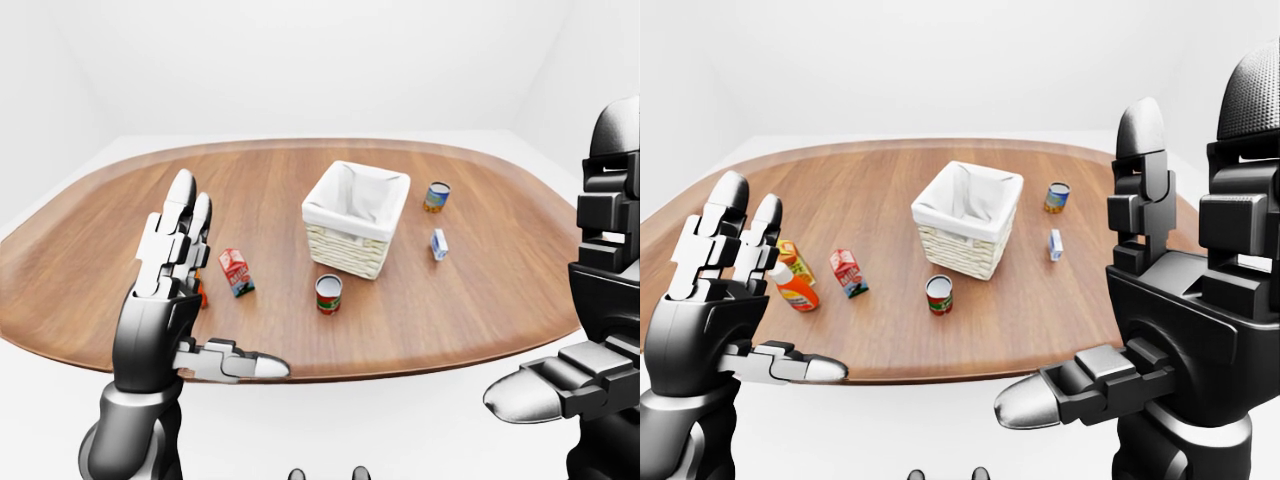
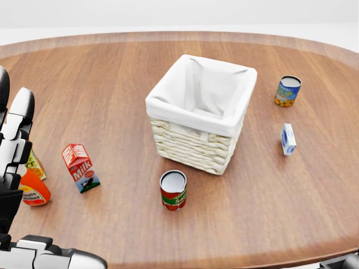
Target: Pick the milk and place it in the basket.
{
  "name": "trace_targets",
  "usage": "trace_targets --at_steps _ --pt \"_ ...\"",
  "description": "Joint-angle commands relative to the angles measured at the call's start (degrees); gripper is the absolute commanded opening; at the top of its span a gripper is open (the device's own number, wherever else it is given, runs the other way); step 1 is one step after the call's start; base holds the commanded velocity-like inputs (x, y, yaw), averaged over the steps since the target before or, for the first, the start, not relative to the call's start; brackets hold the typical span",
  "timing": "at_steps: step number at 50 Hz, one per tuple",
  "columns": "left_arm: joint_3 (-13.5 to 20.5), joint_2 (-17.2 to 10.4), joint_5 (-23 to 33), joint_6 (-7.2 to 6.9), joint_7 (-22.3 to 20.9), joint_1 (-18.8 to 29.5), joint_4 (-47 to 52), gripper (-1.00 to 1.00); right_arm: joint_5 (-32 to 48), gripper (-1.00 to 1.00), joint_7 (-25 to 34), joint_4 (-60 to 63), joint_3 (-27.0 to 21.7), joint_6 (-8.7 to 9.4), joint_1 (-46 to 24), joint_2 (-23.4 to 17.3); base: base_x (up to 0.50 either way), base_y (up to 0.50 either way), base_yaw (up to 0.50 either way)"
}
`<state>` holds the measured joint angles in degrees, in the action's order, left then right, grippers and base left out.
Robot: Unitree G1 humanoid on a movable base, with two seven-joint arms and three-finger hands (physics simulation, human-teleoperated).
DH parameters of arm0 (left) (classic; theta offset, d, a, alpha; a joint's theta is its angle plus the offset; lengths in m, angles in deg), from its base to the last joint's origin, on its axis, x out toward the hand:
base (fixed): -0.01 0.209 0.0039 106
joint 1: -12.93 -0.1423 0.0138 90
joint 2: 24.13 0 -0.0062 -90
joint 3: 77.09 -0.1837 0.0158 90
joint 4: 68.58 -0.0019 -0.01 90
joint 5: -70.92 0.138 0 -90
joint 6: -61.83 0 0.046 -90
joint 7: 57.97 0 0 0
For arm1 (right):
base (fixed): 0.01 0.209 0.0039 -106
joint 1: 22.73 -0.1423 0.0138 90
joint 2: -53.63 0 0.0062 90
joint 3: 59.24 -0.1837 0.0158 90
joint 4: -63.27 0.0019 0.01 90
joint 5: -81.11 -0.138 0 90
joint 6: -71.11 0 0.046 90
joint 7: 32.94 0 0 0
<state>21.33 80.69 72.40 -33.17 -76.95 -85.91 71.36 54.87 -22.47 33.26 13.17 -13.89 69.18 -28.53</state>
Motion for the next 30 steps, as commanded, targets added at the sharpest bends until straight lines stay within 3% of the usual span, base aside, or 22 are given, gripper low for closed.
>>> trace_targets --at_steps 1,30 --pt "-0.25 0.05 0.1 0.0 -0.06 -0.2 0.13 1.0 -0.4 1.0 -0.33 0.01 0.11 0.0 0.19 -0.29 0.27 0.0 0.0" --pt "-0.81 0.1 0.52 0.0 -0.26 -0.63 -0.34 1.0 0.85 1.0 0.64 0.01 0.29 0.0 0.19 0.4 0.28 0.0 0.0"
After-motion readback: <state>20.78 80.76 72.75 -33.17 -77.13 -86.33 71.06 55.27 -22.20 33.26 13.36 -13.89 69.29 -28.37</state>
